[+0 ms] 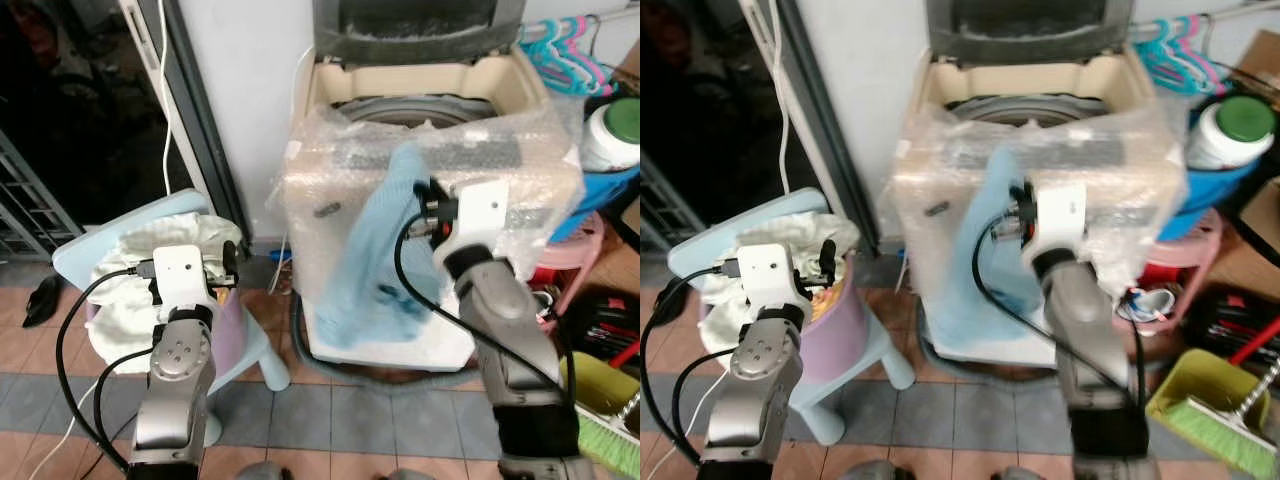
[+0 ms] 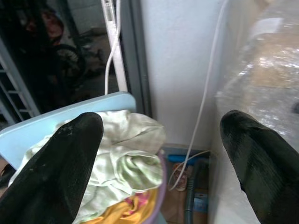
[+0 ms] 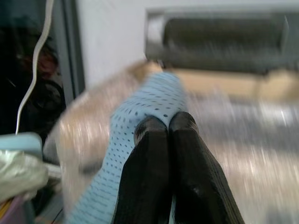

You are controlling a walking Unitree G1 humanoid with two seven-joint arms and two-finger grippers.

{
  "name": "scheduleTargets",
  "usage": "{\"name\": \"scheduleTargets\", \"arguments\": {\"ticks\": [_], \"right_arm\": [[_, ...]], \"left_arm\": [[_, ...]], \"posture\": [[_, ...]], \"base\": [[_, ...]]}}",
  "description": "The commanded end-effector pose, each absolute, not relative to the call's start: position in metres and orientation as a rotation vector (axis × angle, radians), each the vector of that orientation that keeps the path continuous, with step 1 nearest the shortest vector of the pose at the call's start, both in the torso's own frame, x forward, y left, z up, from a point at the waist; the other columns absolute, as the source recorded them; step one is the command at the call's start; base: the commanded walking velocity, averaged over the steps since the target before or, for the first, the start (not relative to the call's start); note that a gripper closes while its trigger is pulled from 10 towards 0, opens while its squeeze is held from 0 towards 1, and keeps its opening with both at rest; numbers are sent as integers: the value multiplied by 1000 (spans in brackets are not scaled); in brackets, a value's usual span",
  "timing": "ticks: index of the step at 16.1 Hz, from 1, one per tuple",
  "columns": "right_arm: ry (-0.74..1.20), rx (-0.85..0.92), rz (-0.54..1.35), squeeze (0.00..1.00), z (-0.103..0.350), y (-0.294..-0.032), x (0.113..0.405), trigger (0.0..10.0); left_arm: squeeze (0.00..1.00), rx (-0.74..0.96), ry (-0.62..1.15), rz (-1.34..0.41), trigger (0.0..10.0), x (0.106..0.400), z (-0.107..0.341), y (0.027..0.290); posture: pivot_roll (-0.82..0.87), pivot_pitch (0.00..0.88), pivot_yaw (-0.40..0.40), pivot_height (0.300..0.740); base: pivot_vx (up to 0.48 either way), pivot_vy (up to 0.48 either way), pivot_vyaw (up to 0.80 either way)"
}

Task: Clothes washing

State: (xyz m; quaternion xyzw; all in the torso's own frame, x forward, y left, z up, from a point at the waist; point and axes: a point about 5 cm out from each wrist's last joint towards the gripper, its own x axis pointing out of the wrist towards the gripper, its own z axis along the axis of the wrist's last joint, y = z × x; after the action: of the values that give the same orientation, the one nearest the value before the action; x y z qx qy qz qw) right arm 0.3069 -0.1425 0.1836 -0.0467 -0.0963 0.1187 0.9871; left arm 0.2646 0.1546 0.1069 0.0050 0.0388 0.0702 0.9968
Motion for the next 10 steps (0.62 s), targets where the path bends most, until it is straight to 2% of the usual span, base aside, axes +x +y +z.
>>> {"name": "scheduleTargets", "arguments": {"ticks": [1, 4, 6, 7, 8, 10], "right_arm": [[-250, -86, 289, 0, 200, -134, 316, 10000], [-370, -141, 345, 0, 240, -129, 338, 10000], [-490, -243, 339, 0, 278, -127, 355, 10000], [-532, -279, 299, 0, 295, -130, 363, 10000], [-608, -272, 152, 0, 335, -148, 376, 10000], [-734, -260, 22, 0, 382, -168, 377, 10000]], "left_arm": [[0, 23, 75, 144, 10000, 267, 110, 158], [0, 21, 80, 132, 10000, 267, 108, 155], [0, 18, 80, 129, 10000, 269, 108, 153], [0, 17, 80, 127, 10000, 270, 109, 152], [0, 17, 81, 125, 10000, 270, 108, 151], [0, 14, 83, 128, 10000, 270, 108, 150]], "posture": [[-49, 26, 88, 740], [-55, 9, 89, 740], [-53, 5, 89, 740], [-51, 2, 88, 740], [-49, 0, 85, 740], [-43, 0, 78, 740]], "base": [[364, 0, 463], [359, 0, 435], [328, 0, 0], [300, 0, 0], [281, 0, 0], [276, 0, 0]]}}
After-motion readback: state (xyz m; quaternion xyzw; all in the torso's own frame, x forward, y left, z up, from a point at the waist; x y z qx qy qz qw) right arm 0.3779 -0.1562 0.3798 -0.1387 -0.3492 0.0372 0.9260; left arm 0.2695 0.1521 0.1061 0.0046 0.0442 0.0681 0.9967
